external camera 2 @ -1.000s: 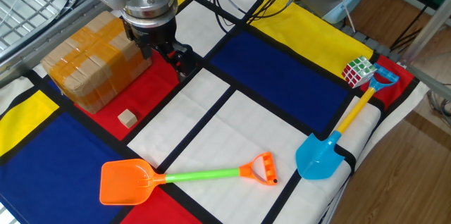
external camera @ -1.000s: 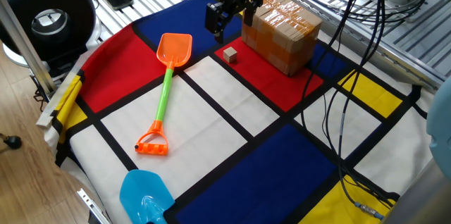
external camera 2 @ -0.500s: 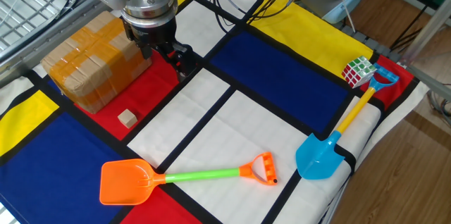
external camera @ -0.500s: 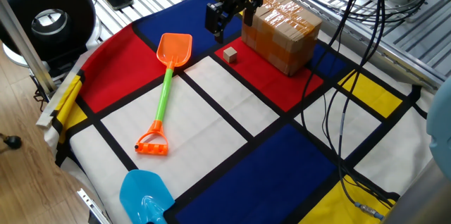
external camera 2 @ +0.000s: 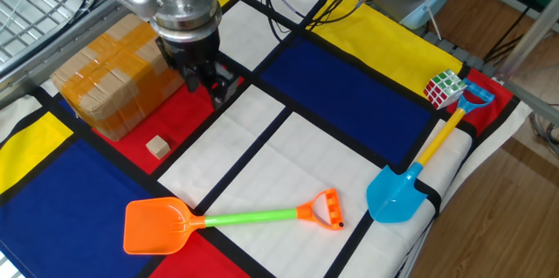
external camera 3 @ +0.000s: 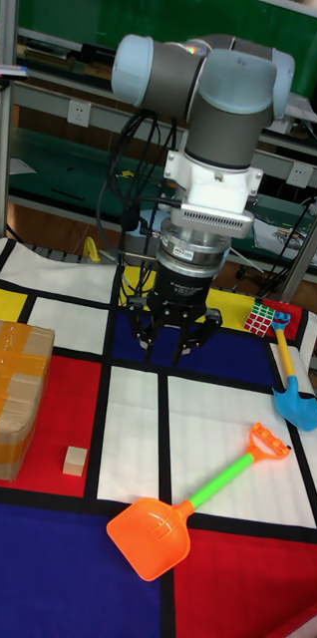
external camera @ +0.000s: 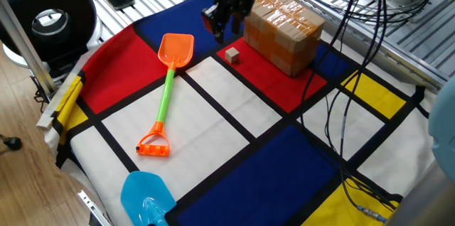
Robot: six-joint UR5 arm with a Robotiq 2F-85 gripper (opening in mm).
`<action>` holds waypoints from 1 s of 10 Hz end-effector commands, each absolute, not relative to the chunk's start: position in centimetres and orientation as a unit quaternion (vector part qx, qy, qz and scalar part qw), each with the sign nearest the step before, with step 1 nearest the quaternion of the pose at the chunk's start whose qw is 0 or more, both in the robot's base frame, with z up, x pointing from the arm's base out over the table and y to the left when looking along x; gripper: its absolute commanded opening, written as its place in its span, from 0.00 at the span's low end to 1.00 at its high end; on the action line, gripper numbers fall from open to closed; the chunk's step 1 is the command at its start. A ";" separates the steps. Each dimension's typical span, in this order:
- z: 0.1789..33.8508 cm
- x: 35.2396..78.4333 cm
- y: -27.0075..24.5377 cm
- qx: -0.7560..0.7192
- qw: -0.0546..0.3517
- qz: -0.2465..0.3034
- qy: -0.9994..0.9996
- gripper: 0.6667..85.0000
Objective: Use a shovel to scoop up an object
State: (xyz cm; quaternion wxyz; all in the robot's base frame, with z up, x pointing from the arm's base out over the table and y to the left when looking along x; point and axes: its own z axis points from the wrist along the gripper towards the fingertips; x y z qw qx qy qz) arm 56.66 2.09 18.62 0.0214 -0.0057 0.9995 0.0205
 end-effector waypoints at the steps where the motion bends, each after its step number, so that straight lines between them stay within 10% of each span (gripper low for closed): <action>1: 19.0 58.9 3.1 -0.013 0.025 0.029 0.999 0.48; 10: 19.2 59.6 3.9 -0.115 0.051 0.042 0.991 0.56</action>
